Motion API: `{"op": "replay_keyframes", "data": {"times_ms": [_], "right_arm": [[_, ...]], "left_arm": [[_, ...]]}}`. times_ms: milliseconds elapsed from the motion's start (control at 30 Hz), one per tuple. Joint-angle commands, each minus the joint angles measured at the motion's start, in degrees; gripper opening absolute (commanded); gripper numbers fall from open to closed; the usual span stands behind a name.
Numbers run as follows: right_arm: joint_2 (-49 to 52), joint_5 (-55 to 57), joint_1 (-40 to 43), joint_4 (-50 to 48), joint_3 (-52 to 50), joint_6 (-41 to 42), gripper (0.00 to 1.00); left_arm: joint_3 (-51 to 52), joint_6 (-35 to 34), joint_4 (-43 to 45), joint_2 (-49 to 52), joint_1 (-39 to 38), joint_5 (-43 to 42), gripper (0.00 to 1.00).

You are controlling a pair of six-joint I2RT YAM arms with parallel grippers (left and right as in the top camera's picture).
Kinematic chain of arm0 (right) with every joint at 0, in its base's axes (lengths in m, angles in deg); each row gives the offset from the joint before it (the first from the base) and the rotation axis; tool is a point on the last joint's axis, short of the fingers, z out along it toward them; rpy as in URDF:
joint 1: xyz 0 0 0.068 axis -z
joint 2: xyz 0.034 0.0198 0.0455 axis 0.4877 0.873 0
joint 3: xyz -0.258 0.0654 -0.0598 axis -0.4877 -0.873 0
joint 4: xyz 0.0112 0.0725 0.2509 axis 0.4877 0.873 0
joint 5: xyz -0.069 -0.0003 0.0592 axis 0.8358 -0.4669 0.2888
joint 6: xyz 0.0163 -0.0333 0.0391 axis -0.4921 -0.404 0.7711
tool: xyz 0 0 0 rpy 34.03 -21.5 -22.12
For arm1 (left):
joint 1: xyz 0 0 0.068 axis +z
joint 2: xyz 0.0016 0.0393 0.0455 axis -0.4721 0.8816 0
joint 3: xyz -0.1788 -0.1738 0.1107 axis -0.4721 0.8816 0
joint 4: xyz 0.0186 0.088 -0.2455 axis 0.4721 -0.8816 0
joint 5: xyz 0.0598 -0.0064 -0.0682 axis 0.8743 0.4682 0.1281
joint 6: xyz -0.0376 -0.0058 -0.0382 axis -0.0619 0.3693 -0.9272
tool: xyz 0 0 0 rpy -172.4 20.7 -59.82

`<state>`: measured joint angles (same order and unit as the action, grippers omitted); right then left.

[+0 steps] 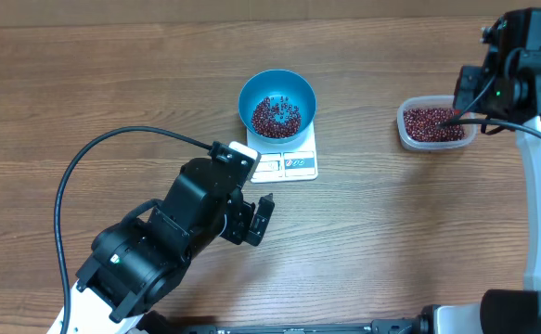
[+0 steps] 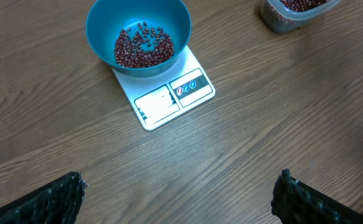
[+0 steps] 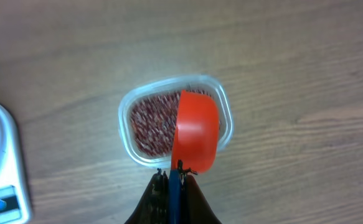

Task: Scoop item into bowl and weigh 150g on scale
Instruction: 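Lower the scoop into the beans again with the right gripper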

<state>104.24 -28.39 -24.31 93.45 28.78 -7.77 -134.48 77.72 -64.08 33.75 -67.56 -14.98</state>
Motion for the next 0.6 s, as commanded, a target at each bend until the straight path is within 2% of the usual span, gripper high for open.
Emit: {"op": "replay_keyframes", "data": {"times_ms": [0, 367, 567], "right_arm": [[3.2, 2.2, 0.1, -0.7, -2.5, -1.4, 0.04], [13.1, 3.8, 0.1, -2.5, -3.5, -3.9, 0.04], [14.1, 6.6, 0.1, -4.2, -3.5, -3.9, 0.04]], "left_arm": [[0.1, 0.8, -0.2, 0.3, -0.4, 0.6, 0.99], [0.1, 0.8, -0.2, 0.3, -0.4, 0.6, 0.99], [0.1, 0.8, -0.2, 0.3, -0.4, 0.6, 0.99]]}}
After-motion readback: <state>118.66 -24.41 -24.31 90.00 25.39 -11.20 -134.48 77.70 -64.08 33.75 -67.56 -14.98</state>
